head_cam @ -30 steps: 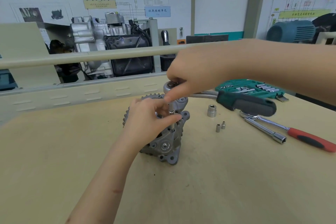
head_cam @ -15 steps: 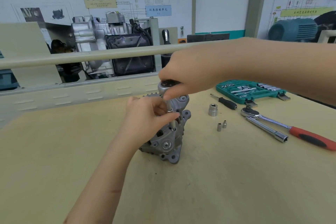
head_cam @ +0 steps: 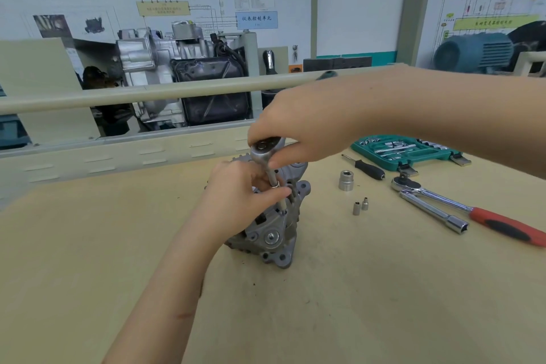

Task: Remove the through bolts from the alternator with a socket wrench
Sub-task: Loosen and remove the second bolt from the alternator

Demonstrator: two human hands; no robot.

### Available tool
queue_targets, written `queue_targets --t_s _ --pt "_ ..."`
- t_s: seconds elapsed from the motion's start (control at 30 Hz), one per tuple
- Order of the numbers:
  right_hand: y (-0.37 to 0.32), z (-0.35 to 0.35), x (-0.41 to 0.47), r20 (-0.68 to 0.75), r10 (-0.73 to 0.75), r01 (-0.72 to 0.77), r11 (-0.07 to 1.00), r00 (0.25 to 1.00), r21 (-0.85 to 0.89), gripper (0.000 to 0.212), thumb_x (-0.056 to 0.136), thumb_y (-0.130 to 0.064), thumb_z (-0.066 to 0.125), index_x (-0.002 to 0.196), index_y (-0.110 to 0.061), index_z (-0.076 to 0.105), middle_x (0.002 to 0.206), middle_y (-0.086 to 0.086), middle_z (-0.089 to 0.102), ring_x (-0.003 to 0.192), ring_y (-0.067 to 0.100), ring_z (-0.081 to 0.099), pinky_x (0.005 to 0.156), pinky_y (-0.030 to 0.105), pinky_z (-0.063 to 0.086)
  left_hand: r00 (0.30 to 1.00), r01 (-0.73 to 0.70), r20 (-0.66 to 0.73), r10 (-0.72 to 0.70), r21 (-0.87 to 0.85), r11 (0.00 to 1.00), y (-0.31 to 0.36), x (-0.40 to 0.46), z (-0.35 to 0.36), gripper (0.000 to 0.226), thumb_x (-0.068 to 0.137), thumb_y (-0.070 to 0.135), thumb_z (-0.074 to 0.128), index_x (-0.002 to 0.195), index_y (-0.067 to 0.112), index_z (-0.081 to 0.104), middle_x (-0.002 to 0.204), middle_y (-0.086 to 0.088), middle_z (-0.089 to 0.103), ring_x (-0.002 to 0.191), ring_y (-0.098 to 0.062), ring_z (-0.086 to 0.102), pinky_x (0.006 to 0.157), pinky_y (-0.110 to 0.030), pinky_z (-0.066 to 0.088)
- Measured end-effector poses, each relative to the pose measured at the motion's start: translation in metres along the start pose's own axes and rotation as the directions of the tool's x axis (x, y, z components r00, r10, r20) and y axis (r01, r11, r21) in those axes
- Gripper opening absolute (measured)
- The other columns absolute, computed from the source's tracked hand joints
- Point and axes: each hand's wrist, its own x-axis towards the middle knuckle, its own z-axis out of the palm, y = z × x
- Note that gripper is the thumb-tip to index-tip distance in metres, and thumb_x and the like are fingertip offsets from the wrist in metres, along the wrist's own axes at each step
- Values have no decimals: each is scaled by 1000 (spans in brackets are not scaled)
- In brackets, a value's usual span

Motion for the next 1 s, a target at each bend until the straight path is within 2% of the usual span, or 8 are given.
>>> queue_targets --t_s 0.17,0.27,0.37,0.5,0.6,0.7,0.93,1.0 --pt "-2 6 -5 -92 43 -40 998 995 38 41 88 -48 44 109 -16 59 62 -6 38 47 7 26 61 -13 11 995 -40 -82 53 143 989 1 1 3 34 77 37 66 74 3 68 74 -5 70 76 -19 61 74 -22 24" --pt "-3 3 -5 -58 56 -53 997 997 52 40 88 -47 44 109 -17 59 74 -2 48 47 6 28 60 -9 21 1000 -28 -1 29 75 997 0 2 -1 29 77 35 67 80 6 70 80 -4 70 79 -18 62 78 -31 43" --pt "-5 -1 -1 -11 11 -11 1000 1000 12 41 91 -47 40 103 -13 58 84 2 58 50 7 32 42 19 33 997 -11 72 11 -5 1000 -2 0 -3 21 79 31 65 92 15 70 92 5 70 85 -2 61 79 -18 47" --pt "-8 -2 -1 -19 53 -54 998 998 -15 38 89 -45 41 109 -18 59 76 -3 51 48 6 29 41 18 20 997 17 76 -15 -22 1000 -5 0 -3 17 80 30 65 88 17 71 91 5 70 81 0 60 68 -4 40" --pt "-7 -2 -1 -26 52 -52 999 998 -5 38 89 -46 43 103 -15 60 65 -4 47 47 6 28 44 13 38 999 30 24 -30 6 1000 -3 2 0 25 78 35 65 82 10 70 81 0 71 77 -10 63 72 -25 50" --pt "-9 -4 -7 -76 86 -86 996 993 5 35 88 -45 45 101 -16 60 57 -8 33 45 6 24 59 -13 9 999 32 -25 -31 31 999 -2 2 4 32 78 38 65 82 6 69 76 -4 70 74 -14 63 72 -36 51" --pt "-12 -6 -9 -57 70 -69 998 996 8 35 87 -45 45 104 -18 60 59 -8 35 46 6 26 60 -12 16 994 50 107 -36 -132 990 -5 1 0 17 80 30 65 95 23 66 96 6 70 85 -3 64 78 -19 51" --pt "-11 -5 -6 -34 69 -69 998 997 3 35 86 -46 46 103 -20 60 62 -8 42 46 5 27 46 11 37 989 47 144 -25 -152 987 -6 0 -1 10 81 27 65 91 28 65 94 9 70 84 10 59 72 -5 45"
